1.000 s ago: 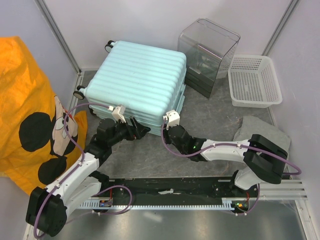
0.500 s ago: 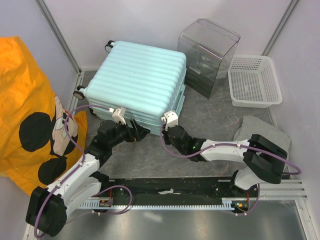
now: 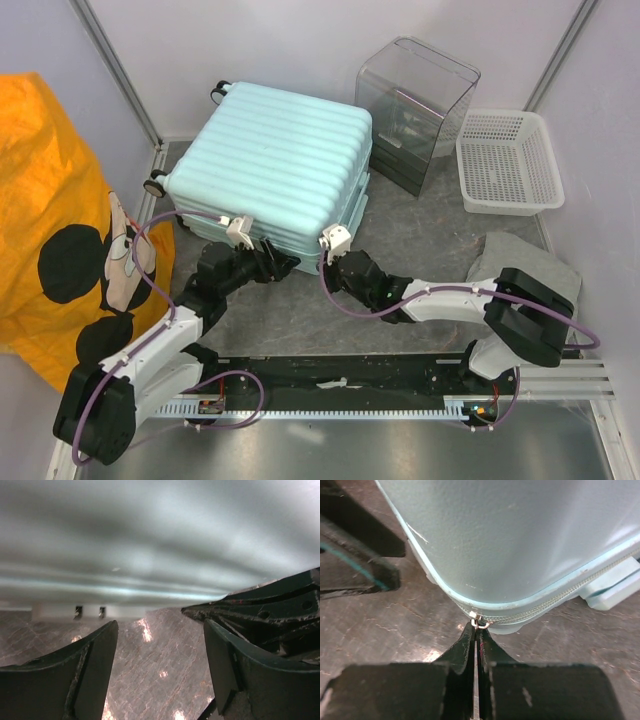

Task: Open, take out, and arrange the luggage
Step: Unzip the luggage at the center of the board.

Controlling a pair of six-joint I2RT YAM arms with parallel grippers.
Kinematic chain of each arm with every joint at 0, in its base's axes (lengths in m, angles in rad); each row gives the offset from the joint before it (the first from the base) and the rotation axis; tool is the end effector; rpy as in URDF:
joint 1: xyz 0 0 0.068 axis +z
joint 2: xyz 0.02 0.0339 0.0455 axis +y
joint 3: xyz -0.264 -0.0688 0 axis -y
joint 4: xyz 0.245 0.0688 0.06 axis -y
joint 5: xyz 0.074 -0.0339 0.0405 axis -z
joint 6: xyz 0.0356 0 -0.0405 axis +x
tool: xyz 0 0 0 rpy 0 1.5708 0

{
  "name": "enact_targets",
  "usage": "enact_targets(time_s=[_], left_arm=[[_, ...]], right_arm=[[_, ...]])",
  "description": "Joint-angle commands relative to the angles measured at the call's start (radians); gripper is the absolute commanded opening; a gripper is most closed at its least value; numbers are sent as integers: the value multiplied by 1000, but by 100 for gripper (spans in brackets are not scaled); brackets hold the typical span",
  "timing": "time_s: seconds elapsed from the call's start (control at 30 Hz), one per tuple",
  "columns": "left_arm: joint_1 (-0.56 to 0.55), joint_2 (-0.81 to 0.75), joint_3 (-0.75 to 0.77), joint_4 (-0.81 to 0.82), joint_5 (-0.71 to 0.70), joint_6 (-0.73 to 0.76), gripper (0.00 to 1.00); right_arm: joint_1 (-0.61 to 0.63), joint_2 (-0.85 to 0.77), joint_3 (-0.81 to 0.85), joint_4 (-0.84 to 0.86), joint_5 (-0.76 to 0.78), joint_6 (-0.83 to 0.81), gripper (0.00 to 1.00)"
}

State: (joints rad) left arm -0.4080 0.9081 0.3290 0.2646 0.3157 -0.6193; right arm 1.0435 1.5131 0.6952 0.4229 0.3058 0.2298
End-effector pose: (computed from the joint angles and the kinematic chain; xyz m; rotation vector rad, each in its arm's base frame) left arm 0.1774 -0.0887 0.2044 0.0188 1.9951 -0.9821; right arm 0.1681 0.2674 0.1978 -0.5953 1.8941 0.5379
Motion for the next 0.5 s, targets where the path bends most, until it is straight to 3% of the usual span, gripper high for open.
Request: enact_targets(time_s=[0.0,0.27,0.47], left_arm=[[-2,6,-18,116,19,56,70],[-2,63,-47,212,23,73,59],[-2,143,-45,309,51,49,56]], right_arm=[[46,28,52,143,-135,3,0],[84,58,81,152,-152,28,0],[112,76,87,165,-166,46,0]])
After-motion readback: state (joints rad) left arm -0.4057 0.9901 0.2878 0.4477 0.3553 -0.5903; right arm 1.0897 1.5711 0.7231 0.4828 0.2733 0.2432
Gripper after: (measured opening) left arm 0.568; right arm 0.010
